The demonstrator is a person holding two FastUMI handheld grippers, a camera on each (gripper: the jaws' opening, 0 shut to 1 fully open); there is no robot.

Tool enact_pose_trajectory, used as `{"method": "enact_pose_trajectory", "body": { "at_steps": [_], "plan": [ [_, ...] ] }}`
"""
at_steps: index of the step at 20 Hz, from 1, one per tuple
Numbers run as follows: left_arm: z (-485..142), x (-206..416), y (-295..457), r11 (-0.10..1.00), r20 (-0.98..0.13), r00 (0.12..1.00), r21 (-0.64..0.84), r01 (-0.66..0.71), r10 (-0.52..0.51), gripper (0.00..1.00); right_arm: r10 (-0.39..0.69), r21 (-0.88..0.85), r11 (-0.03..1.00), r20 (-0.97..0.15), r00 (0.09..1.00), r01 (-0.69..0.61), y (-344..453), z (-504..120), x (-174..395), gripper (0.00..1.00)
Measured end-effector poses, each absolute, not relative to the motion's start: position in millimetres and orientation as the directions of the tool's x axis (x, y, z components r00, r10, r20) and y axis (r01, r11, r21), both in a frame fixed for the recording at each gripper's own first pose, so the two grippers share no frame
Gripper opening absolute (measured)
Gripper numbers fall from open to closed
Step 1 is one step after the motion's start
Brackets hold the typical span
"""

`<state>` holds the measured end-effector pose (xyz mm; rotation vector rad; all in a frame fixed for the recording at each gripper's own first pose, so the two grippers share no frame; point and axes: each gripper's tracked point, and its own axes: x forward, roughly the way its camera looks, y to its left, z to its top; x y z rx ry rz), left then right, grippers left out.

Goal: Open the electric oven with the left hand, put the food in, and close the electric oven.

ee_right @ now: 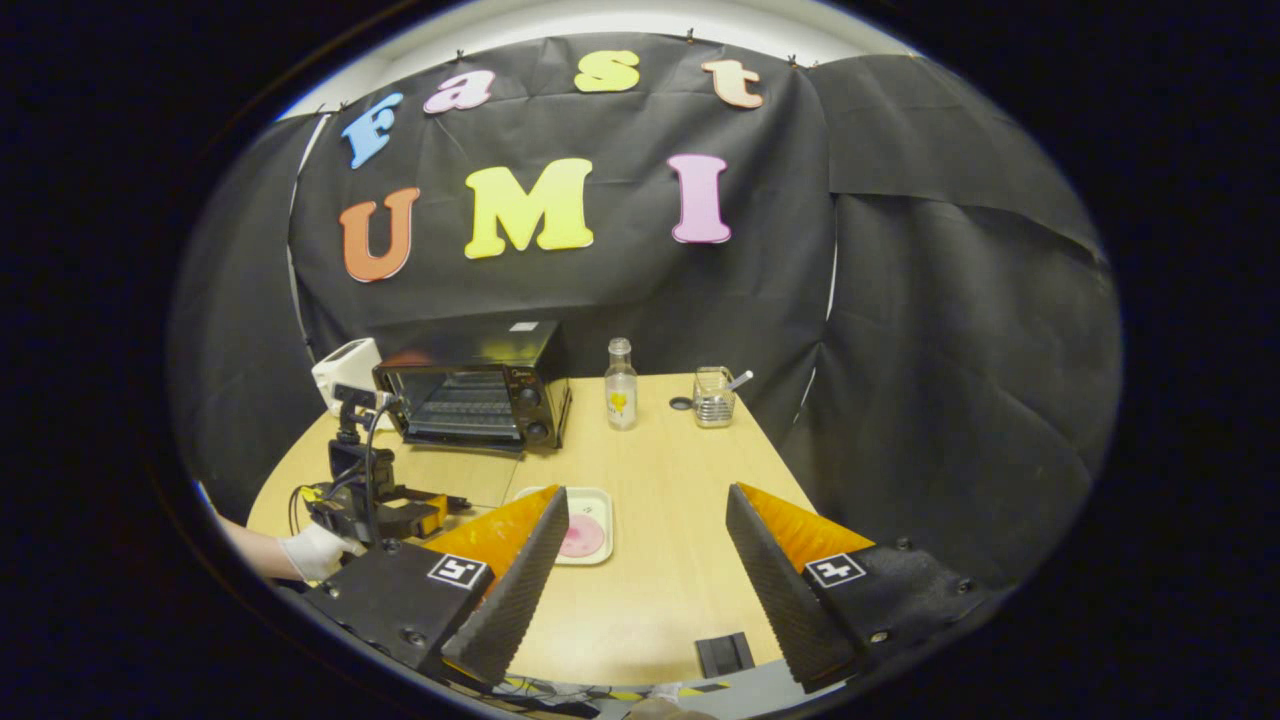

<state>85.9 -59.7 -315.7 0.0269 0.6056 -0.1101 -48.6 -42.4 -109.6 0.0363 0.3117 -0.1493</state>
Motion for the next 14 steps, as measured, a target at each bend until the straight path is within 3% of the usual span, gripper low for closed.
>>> {"method": "enact_pose_trajectory", "body": {
  "at_steps": [6, 11, 14],
  "plan": [
    [-315.7, 84.4, -60.4, 0.994, -0.589, 0.802, -0.024, 0.103, -0.098, 0.96, -0.103, 0.041, 0.991, -0.343, 0.934, 0.124, -35.7, -128.2, -28.8, 1.00],
    [-294.9, 77.3, -55.7, 0.992, -0.528, 0.841, -0.030, 0.121, -0.118, 0.97, -0.023, 0.099, 0.992, -0.456, 0.890, 0.076, -37.2, -172.8, 6.2, 0.99],
    [-262.8, 66.2, -45.6, 0.995, -0.468, 0.879, -0.025, 0.092, -0.093, 0.97, 0.053, 0.138, 0.990, -0.542, 0.839, 0.026, -40.7, -210.7, 34.3, 0.87]
  ]
}}
